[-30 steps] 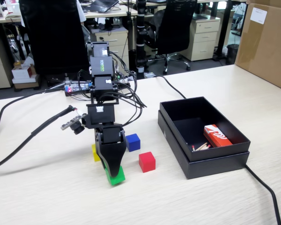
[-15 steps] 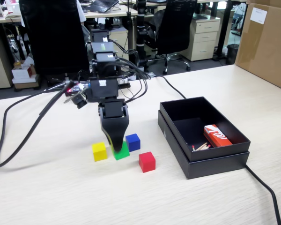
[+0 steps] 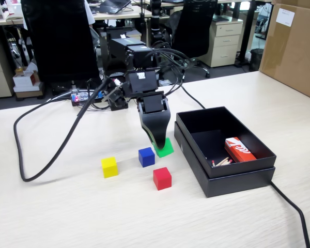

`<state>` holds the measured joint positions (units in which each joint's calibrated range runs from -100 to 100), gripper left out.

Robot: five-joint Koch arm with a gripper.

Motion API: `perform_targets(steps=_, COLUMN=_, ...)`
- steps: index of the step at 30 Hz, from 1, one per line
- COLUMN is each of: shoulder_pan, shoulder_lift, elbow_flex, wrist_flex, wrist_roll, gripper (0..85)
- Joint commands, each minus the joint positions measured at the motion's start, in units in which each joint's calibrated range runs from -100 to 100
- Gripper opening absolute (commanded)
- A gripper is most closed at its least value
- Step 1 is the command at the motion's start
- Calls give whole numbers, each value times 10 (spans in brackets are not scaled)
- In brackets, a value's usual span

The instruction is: Put the green cube on top of the red cube

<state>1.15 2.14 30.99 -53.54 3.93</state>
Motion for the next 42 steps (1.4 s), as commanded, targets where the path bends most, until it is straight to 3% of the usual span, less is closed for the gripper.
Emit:
perform_targets(steps=1, shoulder_pan=0, shoulder_lift=-4, elbow_flex=41, wrist_flex=-2, wrist_roll=0, gripper=9)
perform_targets(steps=19, shoulder_pan=-6, shoulder_lift=95, elbow_flex=93, wrist_flex=2, wrist_roll=0, gripper=15)
perform_targets(steps=20, shoulder_pan=-5, shoulder_lift=95, elbow_flex=93, wrist_flex=3, wrist_roll=0, gripper=64)
perform_targets(steps=21, shoulder_pan=-4, shoulder_lift=96, elbow_flex=88, wrist_flex=2, wrist_roll=-1, gripper=177)
perform_targets(steps=23, shoulder_pan=-3, shoulder_lift=97, elbow_flex=82, wrist_flex=2, wrist_roll=-2, gripper=273)
perform_targets(steps=28, shoulder_pan=-1, shoulder_lift=100, elbow_flex=81, wrist_flex=2, wrist_roll=-7, gripper=390)
perform_targets(steps=42, shoulder_pan=0, shoulder_lift=0, elbow_flex=18, wrist_flex=2, wrist_roll=-8, gripper=461)
